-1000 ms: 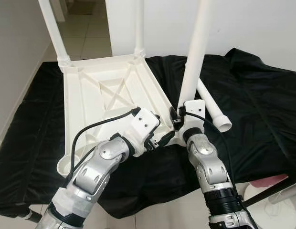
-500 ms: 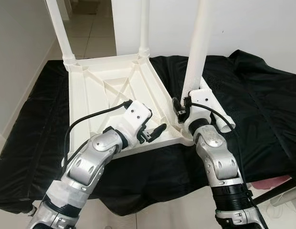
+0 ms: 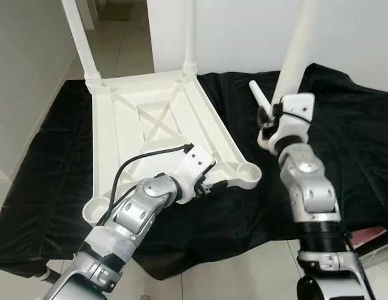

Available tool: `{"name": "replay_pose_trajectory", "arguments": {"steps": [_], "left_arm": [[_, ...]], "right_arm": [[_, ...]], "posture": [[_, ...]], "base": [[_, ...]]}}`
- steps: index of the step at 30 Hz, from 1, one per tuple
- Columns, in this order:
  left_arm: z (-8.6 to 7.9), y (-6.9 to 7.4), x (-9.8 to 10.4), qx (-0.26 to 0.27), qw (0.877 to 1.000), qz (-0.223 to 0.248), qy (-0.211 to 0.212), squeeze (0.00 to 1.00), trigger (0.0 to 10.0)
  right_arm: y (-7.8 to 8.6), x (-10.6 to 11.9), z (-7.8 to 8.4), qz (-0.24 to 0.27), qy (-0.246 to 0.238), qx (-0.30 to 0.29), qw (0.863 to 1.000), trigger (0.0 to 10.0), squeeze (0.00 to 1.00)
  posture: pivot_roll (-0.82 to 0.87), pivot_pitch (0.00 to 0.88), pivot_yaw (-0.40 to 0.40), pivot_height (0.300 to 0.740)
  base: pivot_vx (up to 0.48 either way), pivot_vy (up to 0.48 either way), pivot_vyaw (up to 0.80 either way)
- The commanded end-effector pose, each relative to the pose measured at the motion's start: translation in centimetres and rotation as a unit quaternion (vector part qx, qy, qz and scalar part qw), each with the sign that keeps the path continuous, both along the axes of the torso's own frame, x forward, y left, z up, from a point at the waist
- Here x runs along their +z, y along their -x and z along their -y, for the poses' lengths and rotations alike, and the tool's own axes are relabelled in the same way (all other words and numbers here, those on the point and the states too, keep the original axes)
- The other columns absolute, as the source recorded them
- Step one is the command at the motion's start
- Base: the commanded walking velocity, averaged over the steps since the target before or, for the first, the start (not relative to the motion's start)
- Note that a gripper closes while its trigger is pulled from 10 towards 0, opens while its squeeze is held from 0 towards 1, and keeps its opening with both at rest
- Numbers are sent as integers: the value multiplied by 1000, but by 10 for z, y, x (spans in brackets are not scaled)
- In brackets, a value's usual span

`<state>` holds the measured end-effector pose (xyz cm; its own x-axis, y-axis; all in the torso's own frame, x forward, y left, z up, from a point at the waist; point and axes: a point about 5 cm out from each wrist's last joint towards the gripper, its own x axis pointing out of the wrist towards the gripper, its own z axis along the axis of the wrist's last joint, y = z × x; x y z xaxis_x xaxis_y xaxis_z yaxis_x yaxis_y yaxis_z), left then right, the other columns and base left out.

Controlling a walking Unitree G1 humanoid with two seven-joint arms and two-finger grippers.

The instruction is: Building children table

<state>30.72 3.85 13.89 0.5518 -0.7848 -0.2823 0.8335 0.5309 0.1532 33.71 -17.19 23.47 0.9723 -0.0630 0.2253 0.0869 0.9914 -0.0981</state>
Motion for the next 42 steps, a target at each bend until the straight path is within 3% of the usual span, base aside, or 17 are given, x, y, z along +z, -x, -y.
{"name": "replay_pose_trajectory", "arguments": {"steps": [1,14,15,16,18,19,22,30,35,39,42], "left_arm": [[3,0,-5,-25,999,-11,-19,0,10000],[8,-10,-14,-38,998,-28,-47,0,10000],[9,-9,-14,-57,997,-36,-47,0,8196],[8,-7,-12,-77,995,-40,-47,0,2627],[8,-5,-11,-92,994,-46,-46,0,2235],[7,-4,-11,-103,992,-53,-45,0,431],[6,-1,-11,-120,990,-55,-50,0,0],[-5,14,-11,-195,976,-47,-82,0,0],[-13,19,-11,-211,972,-45,-91,0,0],[-36,39,-13,-249,960,-54,-114,0,0],[-42,41,-14,-243,960,-55,-124,0,0]], "right_arm": [[-1,2,1,1,-3,-5,1000,10000,0],[-6,5,2,3,-3,-13,1000,10000,0],[-7,5,2,3,-1,-13,1000,10000,0],[-8,6,3,2,0,-14,1000,10000,0],[-8,6,3,2,1,-14,1000,10000,0],[-8,6,3,1,1,-15,1000,10000,0],[-9,5,4,0,2,-15,1000,10000,0],[-12,4,2,-4,5,-12,1000,10000,0],[-13,2,2,-7,7,-10,1000,10000,0],[-15,-4,-1,-17,11,-2,1000,10000,0],[-16,-4,-3,-19,11,2,1000,10000,0]], "posture": [[-48,67,26,740],[-63,73,31,740],[-64,74,31,740],[-64,74,31,740],[-63,76,27,740],[-63,76,27,740],[-63,76,27,740],[-56,79,20,740],[-51,78,19,740],[-37,75,12,740],[-33,73,7,740]], "base": [[0,0,0],[0,0,0],[0,0,0],[0,0,0],[0,0,0],[0,0,0],[0,0,0],[0,0,0],[0,0,0],[0,0,0],[0,0,0]]}}
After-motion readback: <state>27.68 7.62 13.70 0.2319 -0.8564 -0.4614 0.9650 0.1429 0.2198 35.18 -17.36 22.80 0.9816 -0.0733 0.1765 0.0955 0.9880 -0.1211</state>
